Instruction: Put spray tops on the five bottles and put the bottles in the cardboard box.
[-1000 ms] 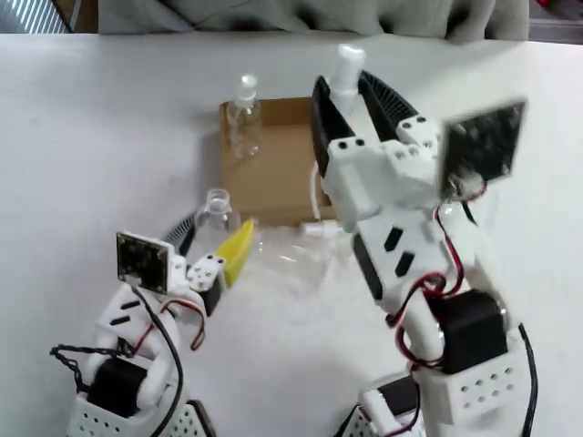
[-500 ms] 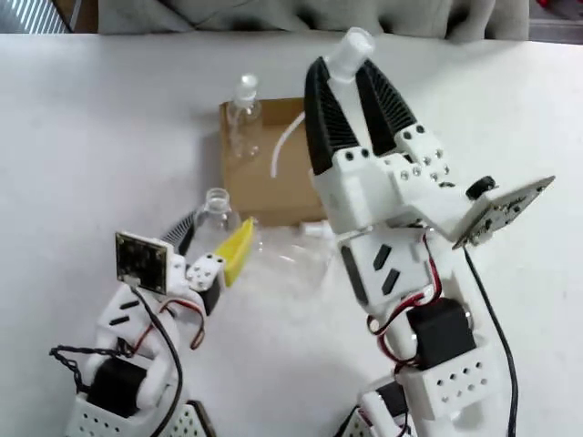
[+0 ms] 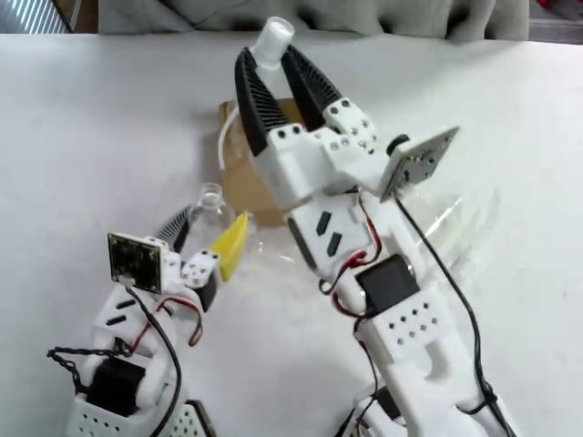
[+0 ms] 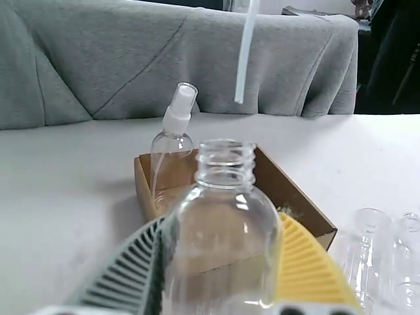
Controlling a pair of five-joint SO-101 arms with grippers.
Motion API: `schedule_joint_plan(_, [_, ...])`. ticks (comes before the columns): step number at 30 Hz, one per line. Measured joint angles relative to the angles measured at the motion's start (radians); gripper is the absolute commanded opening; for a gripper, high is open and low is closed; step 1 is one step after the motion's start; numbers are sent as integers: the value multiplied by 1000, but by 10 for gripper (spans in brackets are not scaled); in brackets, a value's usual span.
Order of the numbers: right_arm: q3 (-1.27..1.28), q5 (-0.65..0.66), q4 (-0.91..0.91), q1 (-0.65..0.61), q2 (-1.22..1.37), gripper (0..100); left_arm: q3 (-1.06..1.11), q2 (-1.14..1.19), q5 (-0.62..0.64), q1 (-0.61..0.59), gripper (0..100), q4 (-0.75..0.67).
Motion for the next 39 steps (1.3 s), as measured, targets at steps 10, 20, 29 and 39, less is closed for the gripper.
schedule_joint_plan(10, [29, 0, 49, -64, -25, 15, 12, 0, 0, -2, 20, -43])
schedule_joint_plan(20, [35, 8, 80, -84, -61, 15, 12, 0, 0, -2, 20, -43])
schedule_joint_plan(29, [28, 15, 80, -84, -61, 15, 12, 0, 0, -2, 20, -43])
schedule_joint_plan(39, [-37, 15, 114, -84, -61, 15, 12, 0, 0, -2, 20, -43])
